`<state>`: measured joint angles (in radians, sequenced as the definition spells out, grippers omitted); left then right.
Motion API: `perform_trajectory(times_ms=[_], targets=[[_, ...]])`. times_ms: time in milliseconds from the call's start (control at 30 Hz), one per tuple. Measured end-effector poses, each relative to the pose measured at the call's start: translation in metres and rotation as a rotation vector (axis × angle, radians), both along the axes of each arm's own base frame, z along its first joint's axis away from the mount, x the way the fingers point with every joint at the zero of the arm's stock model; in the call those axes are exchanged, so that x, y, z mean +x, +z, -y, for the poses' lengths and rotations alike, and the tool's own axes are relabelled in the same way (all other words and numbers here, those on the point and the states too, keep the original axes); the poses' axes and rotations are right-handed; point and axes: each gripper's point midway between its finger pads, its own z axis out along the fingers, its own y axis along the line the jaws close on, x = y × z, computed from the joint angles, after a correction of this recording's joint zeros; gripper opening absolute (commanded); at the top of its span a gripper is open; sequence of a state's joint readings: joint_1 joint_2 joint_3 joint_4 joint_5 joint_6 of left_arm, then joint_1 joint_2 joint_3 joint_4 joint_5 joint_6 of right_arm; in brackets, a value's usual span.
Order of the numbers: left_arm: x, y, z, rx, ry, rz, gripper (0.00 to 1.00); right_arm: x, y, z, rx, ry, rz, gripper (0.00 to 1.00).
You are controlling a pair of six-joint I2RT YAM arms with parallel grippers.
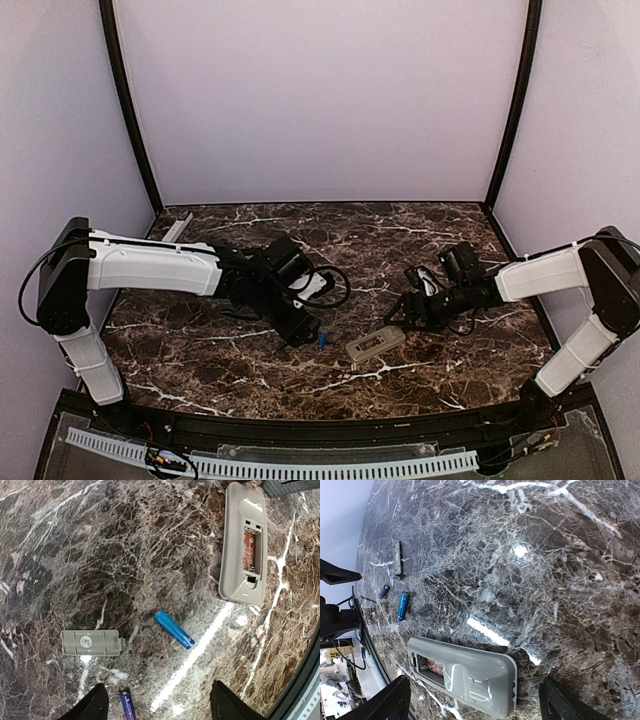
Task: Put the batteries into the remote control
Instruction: Place the remote control without the battery cover at the center of the board, then pick up the battery from the center of the board.
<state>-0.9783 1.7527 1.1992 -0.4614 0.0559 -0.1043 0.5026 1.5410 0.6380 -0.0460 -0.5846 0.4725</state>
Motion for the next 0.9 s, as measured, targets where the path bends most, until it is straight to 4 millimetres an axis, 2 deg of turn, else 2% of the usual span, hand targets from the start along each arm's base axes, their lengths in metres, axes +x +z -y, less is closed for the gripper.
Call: perform_trajectory(times_ms=[133,233,367,533,767,900], targets=[[0.006,0.010,0.014,0.000,-0.045,0.038,0.73,0.001,0.000,0.004,-0.009,-0.008,0.003,0.89],[0.019,0.015,0.024,0.024,-0.079,0.090,0.74,0.002,0.001,0.006,-0.014,-0.013,0.004,0.90],[0.029,0.005,0.016,0.125,-0.120,0.140,0.80,0.003,0.001,0.010,-0.023,-0.022,0.006,0.90],[0.032,-0.017,0.001,0.240,-0.151,0.133,0.76,0.002,0.001,0.012,-0.028,-0.023,0.007,0.90],[0.038,-0.012,0.009,0.241,-0.172,0.151,0.74,-0.001,0.001,0.016,-0.029,-0.025,0.008,0.90],[0.039,-0.021,0.004,0.288,-0.184,0.144,0.71,-0.002,0.001,0.016,-0.029,-0.025,0.008,0.91]])
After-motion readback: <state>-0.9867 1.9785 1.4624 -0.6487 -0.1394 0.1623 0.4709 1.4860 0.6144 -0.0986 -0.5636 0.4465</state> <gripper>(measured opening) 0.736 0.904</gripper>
